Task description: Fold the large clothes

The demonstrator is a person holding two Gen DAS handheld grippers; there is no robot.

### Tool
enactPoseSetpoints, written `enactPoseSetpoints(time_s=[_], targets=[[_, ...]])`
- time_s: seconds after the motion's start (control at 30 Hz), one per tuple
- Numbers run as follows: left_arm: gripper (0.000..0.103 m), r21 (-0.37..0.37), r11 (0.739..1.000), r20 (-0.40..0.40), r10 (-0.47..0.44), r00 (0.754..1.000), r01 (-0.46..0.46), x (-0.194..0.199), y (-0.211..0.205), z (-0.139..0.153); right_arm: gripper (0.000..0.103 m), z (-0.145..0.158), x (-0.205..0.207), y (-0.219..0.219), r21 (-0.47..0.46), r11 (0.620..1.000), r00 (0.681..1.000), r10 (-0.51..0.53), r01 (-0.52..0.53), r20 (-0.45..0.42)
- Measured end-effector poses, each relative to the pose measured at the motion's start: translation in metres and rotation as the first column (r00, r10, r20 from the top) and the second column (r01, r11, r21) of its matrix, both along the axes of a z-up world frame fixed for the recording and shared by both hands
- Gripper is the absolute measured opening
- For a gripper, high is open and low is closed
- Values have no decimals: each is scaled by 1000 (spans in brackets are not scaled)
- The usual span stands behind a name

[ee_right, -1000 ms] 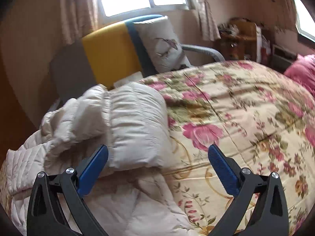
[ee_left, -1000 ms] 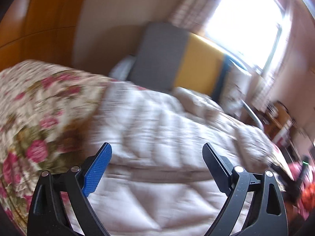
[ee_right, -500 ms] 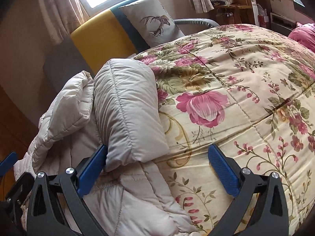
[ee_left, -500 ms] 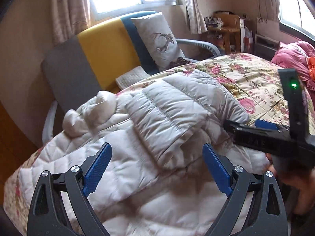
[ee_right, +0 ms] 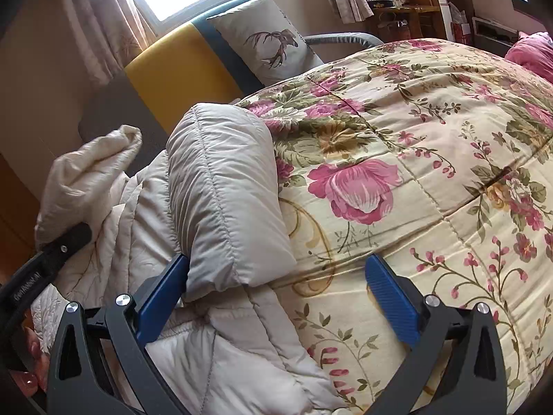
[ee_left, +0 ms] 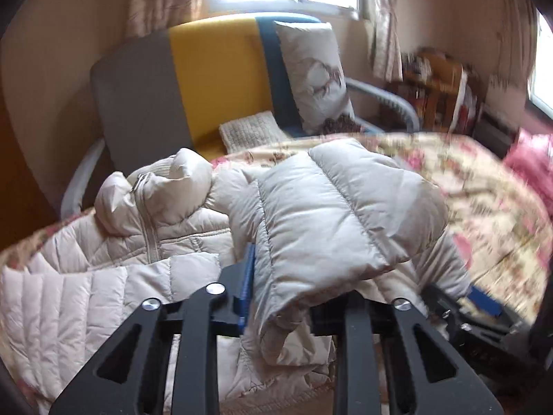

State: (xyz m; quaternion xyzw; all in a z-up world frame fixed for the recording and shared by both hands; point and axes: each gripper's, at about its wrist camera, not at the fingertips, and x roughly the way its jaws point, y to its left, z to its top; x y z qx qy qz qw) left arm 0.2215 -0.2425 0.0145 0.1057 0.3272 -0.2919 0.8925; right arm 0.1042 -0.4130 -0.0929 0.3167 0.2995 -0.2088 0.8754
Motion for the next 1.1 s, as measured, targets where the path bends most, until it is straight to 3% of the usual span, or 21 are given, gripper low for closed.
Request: enactPoseSetpoints(time_s=[0.13, 0.23, 0.3, 0.37, 0.4, 0.43, 0.47, 0.73, 0.9, 0.97, 1.1], targets=[[19, -156, 975, -67, 152, 986, -160, 11, 48, 0, 101, 1, 0, 2, -6, 1000, 1000, 0, 0, -5], [22, -270, 942, -196, 149, 969, -199, 24, 73, -15, 101, 1, -1, 2, -7, 1000, 1000, 0, 0, -2], [43, -318, 922, -252, 143, 957, -222, 32, 81, -19, 101, 1, -1, 2, -5, 1000, 1000, 1, -1, 4], [50, -362, 894, -287, 161, 944, -263, 37, 89, -19, 101, 1, -2, 3, -5, 1000, 1000, 0, 0, 10], [47, -369, 884, -303, 178, 936, -288, 40, 92, -19, 101, 2, -3, 4, -8, 1000, 1000, 0, 0, 15], [35, -363, 884, -316, 180, 931, -294, 43, 93, -18, 101, 3, -4, 4, -14, 1000, 1000, -2, 3, 20], [12, -351, 890, -317, 182, 931, -293, 45, 93, -16, 101, 4, -6, 5, -20, 1000, 1000, -5, 5, 27], [8, -418, 870, -200, 192, 961, -261, 27, 139, 20, 101, 9, -12, 8, -25, 1000, 998, -3, 5, 63], [8, -304, 920, -125, 217, 968, -246, 18, 156, -3, 101, 9, -11, 9, -25, 1000, 999, -1, 2, 51], [8, -281, 920, -151, 239, 959, -274, 21, 164, -22, 101, 9, -10, 8, -23, 1000, 999, -1, 2, 47], [8, -318, 889, -251, 256, 933, -330, 31, 179, -50, 101, 9, -10, 7, -22, 1000, 999, -1, 2, 52]])
